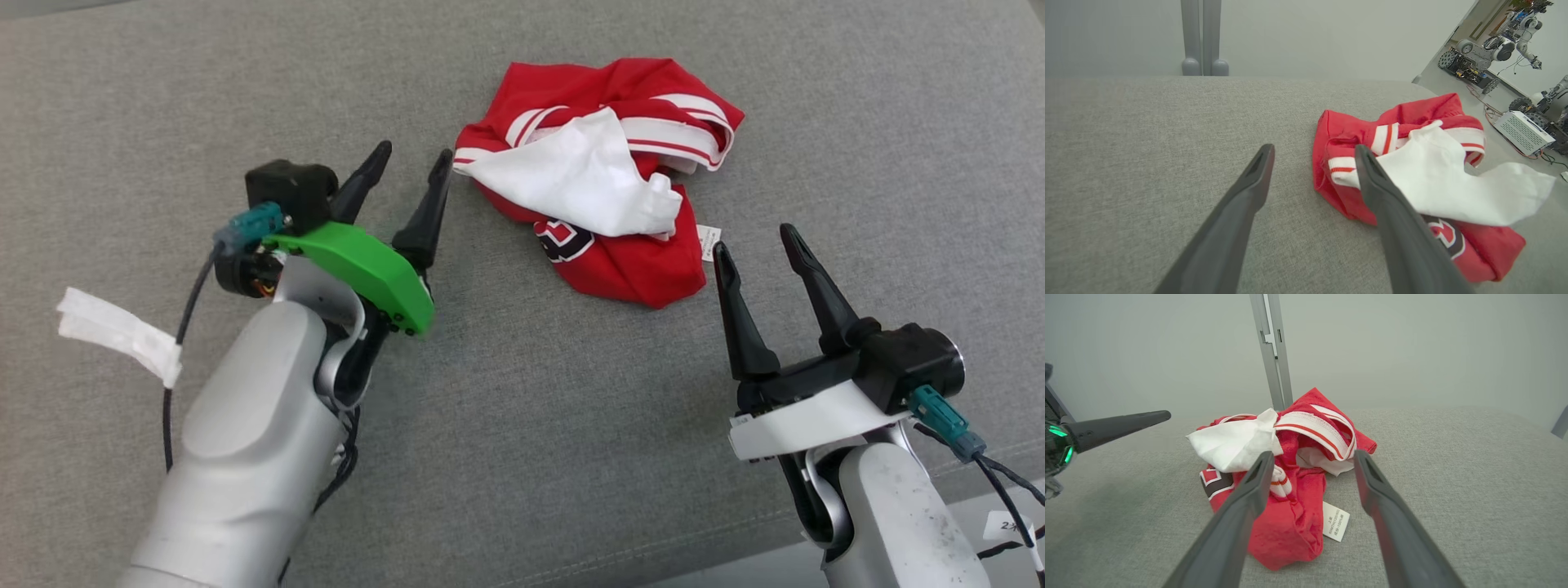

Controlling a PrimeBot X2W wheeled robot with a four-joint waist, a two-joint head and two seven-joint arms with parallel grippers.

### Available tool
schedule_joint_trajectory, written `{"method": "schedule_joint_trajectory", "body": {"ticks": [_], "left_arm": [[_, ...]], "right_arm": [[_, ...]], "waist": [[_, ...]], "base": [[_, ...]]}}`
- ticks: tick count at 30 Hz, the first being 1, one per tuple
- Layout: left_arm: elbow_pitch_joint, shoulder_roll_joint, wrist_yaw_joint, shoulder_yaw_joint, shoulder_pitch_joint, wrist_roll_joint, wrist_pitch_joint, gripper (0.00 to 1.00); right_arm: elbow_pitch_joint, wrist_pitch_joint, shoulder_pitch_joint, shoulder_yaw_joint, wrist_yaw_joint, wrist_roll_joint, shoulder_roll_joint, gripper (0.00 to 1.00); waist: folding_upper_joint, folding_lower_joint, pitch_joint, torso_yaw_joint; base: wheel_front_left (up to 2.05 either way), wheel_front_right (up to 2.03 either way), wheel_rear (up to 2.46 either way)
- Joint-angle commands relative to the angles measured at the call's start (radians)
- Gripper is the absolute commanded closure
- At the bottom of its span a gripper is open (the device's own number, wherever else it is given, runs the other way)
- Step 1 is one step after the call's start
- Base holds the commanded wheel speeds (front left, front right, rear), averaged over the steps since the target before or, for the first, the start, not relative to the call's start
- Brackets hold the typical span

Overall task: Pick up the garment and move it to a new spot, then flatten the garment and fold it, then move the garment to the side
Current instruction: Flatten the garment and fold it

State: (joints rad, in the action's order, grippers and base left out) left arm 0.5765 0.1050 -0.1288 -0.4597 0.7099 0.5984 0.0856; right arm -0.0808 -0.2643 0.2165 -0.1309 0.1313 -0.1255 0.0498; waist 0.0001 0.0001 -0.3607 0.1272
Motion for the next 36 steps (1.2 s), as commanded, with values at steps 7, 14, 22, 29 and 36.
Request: {"method": "schedule_joint_trajectory", "body": {"ticks": [7, 14, 22, 29, 36], "left_arm": [[-0.011, 0.032, -0.003, -0.032, 0.046, 0.316, -0.140, 0.00], [-0.054, 0.088, -0.003, -0.055, 0.059, 0.440, -0.124, 0.50], [-0.147, 0.139, -0.003, -0.160, 0.040, 0.508, -0.136, 1.00], [-0.315, 0.123, -0.003, -0.233, 0.102, 0.584, -0.223, 1.00], [-0.397, 0.035, 0.050, -0.245, 0.277, 0.627, -0.346, 1.00]], "right_arm": [[0.013, 0.000, 0.024, 0.003, -0.001, -0.031, 0.001, 0.00], [0.014, 0.000, 0.029, 0.005, -0.001, -0.040, 0.001, 0.00], [-0.001, 0.000, 0.003, 0.006, -0.001, -0.044, 0.002, 0.00], [-0.008, 0.000, -0.003, -0.015, -0.001, -0.072, 0.001, 0.00], [-0.009, 0.000, -0.012, -0.053, -0.001, -0.116, 0.002, 0.00]], "waist": [[-0.0001, -0.0001, -0.081, 0.096], [-0.0001, -0.0001, -0.084, 0.124], [-0.0001, -0.0001, -0.038, 0.135], [-0.0001, -0.0001, 0.022, 0.166], [-0.0001, -0.0001, 0.072, 0.248]], "base": [[0.00, 0.00, 0.00], [0.00, 0.00, 0.00], [0.00, 0.00, 0.00], [0.00, 0.00, 0.00], [0.00, 0.00, 0.00]]}}
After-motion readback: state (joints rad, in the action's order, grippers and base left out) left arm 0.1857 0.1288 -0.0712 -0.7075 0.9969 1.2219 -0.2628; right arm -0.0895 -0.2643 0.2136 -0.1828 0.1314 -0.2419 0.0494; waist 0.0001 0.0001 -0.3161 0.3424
